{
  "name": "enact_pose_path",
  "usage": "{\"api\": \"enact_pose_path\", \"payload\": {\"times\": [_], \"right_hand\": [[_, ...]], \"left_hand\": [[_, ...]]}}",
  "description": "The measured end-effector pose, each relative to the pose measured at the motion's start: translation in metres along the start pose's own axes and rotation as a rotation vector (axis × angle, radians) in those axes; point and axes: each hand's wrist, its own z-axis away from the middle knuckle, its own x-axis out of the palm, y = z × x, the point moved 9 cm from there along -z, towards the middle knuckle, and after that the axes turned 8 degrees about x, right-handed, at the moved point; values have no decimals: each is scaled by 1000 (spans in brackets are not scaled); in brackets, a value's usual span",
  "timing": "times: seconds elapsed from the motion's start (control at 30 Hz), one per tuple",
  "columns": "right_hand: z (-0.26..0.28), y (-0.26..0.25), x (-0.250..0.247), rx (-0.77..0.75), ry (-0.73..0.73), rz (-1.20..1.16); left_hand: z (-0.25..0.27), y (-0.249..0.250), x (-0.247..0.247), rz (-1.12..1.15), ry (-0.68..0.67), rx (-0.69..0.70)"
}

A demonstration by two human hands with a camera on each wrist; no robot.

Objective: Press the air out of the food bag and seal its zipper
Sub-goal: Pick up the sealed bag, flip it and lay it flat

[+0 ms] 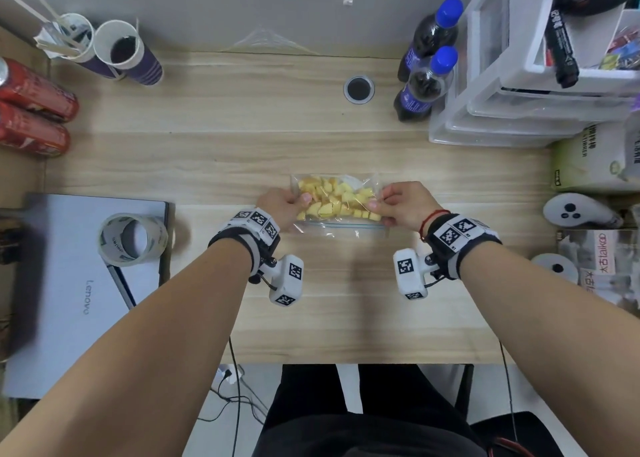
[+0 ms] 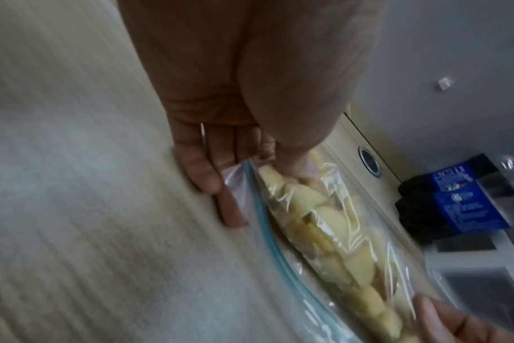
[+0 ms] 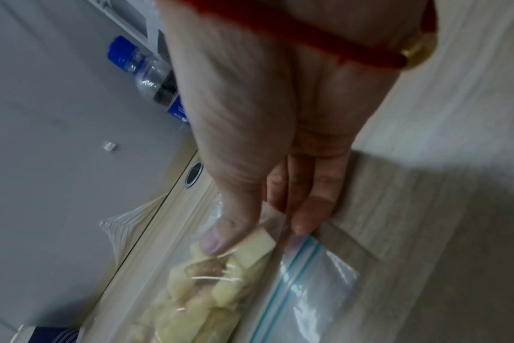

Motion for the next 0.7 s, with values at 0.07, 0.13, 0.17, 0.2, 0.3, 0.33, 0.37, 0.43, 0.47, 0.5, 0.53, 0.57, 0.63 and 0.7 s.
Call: {"api": "enact_pose_path", "payload": {"times": [0.07, 0.13, 0.17, 0.2, 0.3, 0.33, 0.37, 0.43, 0.47, 0.5, 0.53, 0.57, 0.63, 0.7], "right_hand": [[2, -3, 0, -12, -28, 10], [1, -6, -5, -25, 21, 17], [-3, -5, -8, -26, 64, 27], [-5, -6, -11, -34, 109, 38], [-4, -10, -19, -74, 238, 109], [-2, -13, -19, -99, 254, 172], [0, -16, -17, -124, 251, 248], [3, -19, -13, -164, 221, 361], [4, -18, -12, -174, 197, 379], [5, -17, -11, -181, 176, 378], [6, -17, -11, -188, 165, 368], [6, -17, -11, -189, 163, 358], [6, -16, -11, -193, 182, 341], [5, -14, -13, -194, 194, 322]], "left_hand": [[0, -1, 6, 160, -25, -9], [2, 3, 9, 239, -29, -18], [1, 5, 10, 282, -14, -25], [3, 6, 11, 301, -14, -48], [4, 6, 11, 189, -32, -82], [5, 5, 10, 159, -51, -94], [6, 5, 11, 160, -71, -99], [8, 5, 13, 121, -117, -94], [10, 7, 12, 106, -111, -86], [8, 8, 11, 126, -80, -64], [9, 8, 11, 173, -56, -62], [8, 9, 11, 194, -38, -57], [11, 8, 11, 206, -46, -67], [11, 2, 13, 213, -96, -72]]}}
